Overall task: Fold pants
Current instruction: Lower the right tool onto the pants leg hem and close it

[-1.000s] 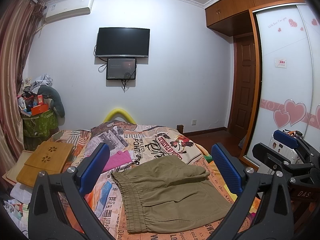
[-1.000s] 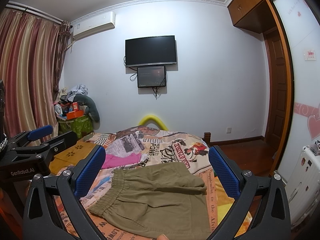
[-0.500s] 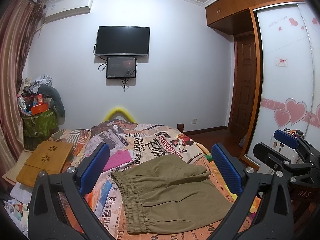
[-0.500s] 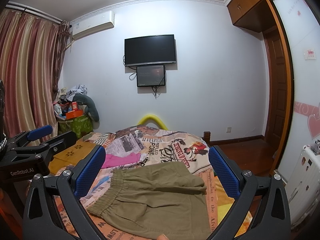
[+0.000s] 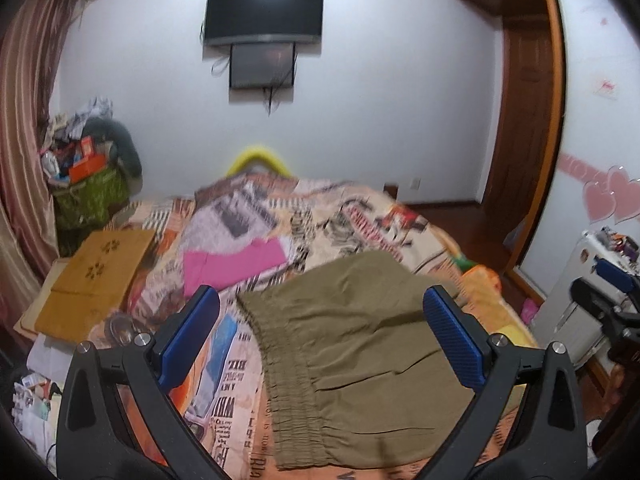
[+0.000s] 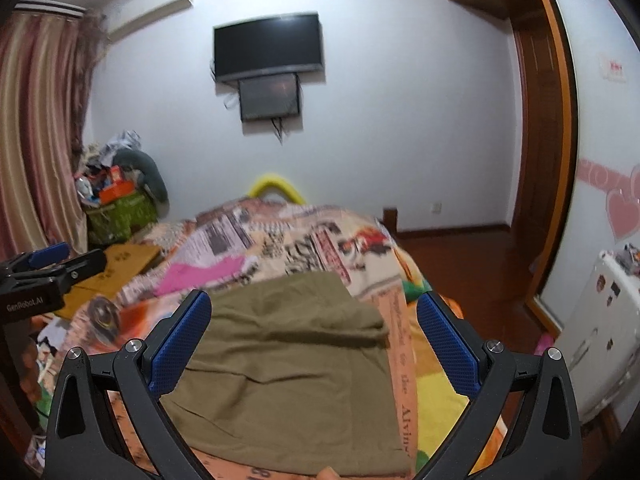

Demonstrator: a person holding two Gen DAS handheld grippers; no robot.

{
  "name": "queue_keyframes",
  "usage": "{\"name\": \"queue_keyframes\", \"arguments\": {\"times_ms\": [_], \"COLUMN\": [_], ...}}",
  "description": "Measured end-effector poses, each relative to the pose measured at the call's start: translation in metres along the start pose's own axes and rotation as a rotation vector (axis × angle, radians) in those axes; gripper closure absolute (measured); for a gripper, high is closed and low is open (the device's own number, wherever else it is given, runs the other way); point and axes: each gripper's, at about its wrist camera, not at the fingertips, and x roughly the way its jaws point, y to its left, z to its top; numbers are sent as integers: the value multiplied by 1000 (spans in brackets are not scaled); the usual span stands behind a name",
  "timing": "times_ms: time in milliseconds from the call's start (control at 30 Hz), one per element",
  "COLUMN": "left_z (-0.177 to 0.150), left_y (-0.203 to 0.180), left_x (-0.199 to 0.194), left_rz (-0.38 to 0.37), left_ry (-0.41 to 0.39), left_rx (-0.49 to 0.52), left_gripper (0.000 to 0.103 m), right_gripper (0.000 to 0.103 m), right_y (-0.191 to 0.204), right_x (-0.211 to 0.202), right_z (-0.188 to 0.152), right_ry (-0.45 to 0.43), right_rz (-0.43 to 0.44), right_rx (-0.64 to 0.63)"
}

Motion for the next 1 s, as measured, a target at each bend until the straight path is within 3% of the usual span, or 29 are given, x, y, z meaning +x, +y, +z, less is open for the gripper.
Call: {"name": "queue_keyframes", "arguments": {"times_ms": [333,533,800,1000], "left_z": [-24,-38,-59,-67], "left_y": [43,59,63,62], "left_x": [96,148,204,227], "left_rz": [53,54,59,43], "left_ry": [193,320,488,539], "left_rx": [-41,-37,43,59], "left_gripper": [0,0,0,2], "right_gripper": [2,14,41,59], "right_y": [-50,-71,-94,-99], "right_x": [59,101,155,188], "right_z": [-24,-38,-62,-72], "right_ry": [190,303,454,536], "right_rz": [-42,-49,-20,39], "right_rx": [55,66,80,99]}}
